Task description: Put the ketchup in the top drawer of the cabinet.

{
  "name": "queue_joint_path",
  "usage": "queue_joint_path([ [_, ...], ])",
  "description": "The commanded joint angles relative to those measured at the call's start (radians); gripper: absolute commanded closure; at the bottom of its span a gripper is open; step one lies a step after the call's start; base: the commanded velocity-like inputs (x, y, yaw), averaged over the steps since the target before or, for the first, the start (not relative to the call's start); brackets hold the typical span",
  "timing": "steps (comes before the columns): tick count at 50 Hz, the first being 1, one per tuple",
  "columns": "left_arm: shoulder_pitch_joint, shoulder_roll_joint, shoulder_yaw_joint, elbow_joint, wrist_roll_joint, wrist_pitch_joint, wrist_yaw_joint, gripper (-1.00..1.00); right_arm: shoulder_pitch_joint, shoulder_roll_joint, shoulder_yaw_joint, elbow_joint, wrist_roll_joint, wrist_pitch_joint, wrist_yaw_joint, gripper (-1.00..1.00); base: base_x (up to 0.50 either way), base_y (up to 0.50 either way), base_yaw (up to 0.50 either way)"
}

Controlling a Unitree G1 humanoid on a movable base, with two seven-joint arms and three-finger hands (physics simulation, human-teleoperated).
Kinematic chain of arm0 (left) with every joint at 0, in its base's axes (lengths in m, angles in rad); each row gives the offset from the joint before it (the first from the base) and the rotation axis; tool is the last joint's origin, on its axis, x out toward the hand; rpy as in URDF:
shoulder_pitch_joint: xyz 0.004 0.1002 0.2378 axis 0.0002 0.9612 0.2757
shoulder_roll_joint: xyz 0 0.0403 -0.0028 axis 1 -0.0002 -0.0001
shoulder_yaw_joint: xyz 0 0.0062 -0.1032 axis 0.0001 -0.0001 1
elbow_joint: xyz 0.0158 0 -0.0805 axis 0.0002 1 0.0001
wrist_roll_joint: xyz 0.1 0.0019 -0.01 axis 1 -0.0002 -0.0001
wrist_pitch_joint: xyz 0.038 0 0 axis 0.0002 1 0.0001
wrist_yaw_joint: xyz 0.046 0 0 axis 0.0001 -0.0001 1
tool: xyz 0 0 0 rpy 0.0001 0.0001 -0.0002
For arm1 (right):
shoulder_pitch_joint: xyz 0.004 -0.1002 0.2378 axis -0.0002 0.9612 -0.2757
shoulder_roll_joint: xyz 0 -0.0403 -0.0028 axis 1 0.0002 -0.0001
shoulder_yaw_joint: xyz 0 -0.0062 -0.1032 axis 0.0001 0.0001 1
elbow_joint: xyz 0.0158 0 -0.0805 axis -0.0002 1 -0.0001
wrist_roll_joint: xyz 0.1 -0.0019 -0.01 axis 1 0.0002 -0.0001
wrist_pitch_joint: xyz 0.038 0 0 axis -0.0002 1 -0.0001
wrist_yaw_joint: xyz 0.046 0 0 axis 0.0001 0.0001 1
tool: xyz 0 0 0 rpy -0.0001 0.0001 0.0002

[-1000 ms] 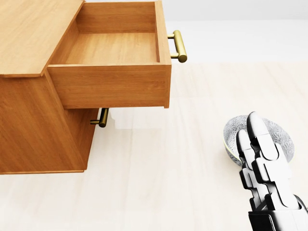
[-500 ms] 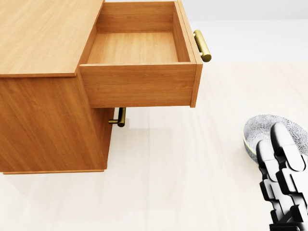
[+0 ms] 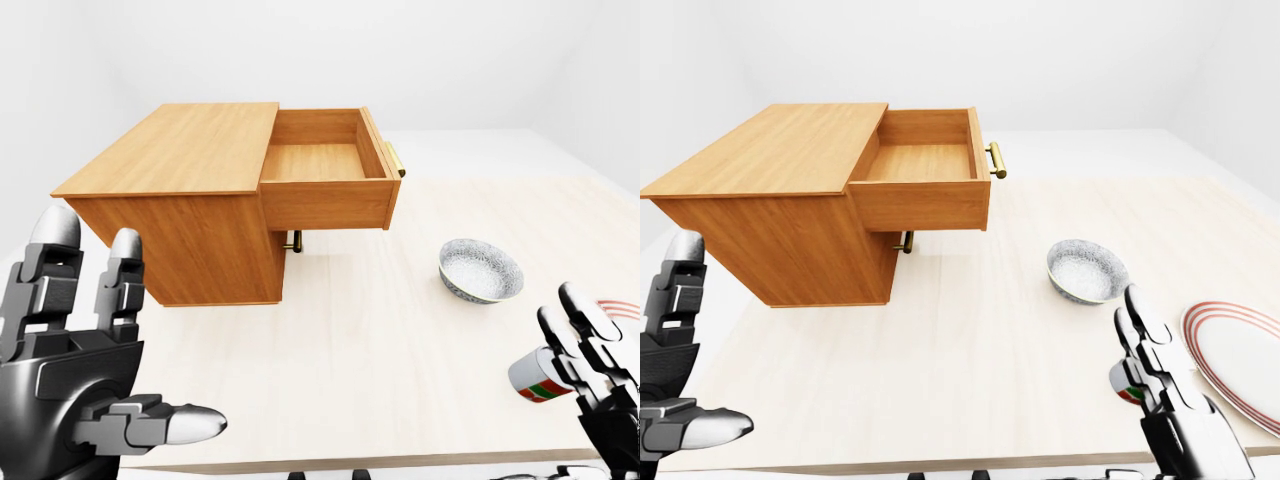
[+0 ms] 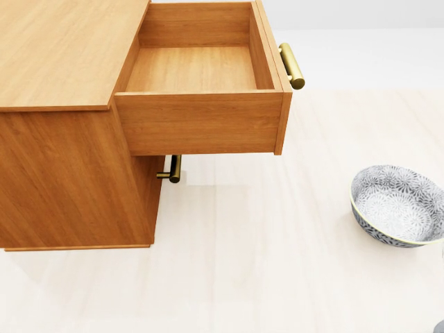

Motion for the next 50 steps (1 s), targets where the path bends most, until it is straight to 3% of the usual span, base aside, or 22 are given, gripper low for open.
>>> queue_joint_path([
  [1,-0.009,-0.005,-0.009,0.0,0.007,0.0,-0.005,-1.0,0.122,0.09,-0.22,-0.002,0.112,0.0,0.165,-0.98,0.0,0.0,0.0],
  [4,-0.012,-0.007,-0.011,0.0,0.011,0.0,-0.005,-1.0,0.133,0.112,-0.331,-0.002,0.18,0.0,0.214,-0.98,0.0,0.0,0.0],
  [8,-0.008,-0.005,-0.008,0.0,0.007,0.0,-0.004,-1.0,0.141,0.149,-0.537,-0.002,0.37,0.0,0.314,-0.98,0.0,0.0,0.0],
  [9,-0.008,-0.008,-0.014,0.0,0.014,0.0,-0.005,-1.0,0.135,0.155,-0.617,-0.002,0.429,0.016,0.34,-0.98,0.0,0.0,0.0],
  [11,-0.007,-0.012,-0.02,0.0,0.023,0.0,-0.008,-1.0,0.088,0.171,-0.724,-0.002,0.491,0.099,0.391,-0.98,0.0,0.0,0.0],
  [12,-0.007,-0.014,-0.024,0.0,0.028,0.0,-0.009,-1.0,0.071,0.171,-0.812,-0.002,0.546,0.156,0.413,-0.98,0.0,0.0,0.0],
  [13,-0.007,-0.014,-0.024,0.0,0.029,0.0,-0.009,-1.0,0.042,0.172,-0.88,-0.002,0.582,0.175,0.436,-0.98,0.0,0.0,0.0],
  [16,-0.01,-0.008,-0.007,0.0,0.01,0.0,-0.004,-1.0,-0.061,0.148,-1.099,-0.002,0.666,0.175,0.494,-0.98,0.0,0.0,0.0],
  [20,0.001,0.001,0.0,0.0,-0.003,0.0,-0.004,-1.0,-0.197,0.106,-1.236,-0.003,0.662,0.175,0.565,-0.98,0.0,0.0,0.0],
  [27,0.002,0.016,0.007,0.0,-0.021,0.0,0.011,-1.0,-0.369,0.061,-1.255,-0.003,0.506,0.175,0.67,-0.98,0.0,0.0,0.0],
  [30,0.0,0.017,0.006,0.0,-0.02,0.0,0.013,-1.0,-0.456,0.039,-1.231,-0.003,0.363,0.175,0.752,-0.98,0.0,0.0,0.0],
  [42,-0.004,0.024,0.022,0.0,-0.037,0.0,0.019,-1.0,-0.635,0.015,-1.255,-0.002,-0.018,0.175,0.752,-0.98,0.0,0.0,0.0],
  [50,-0.008,0.017,0.015,0.0,-0.027,0.0,0.017,-1.0,-0.801,-0.053,-1.225,-0.002,-0.434,0.175,0.752,-0.98,0.0,0.0,0.0],
])
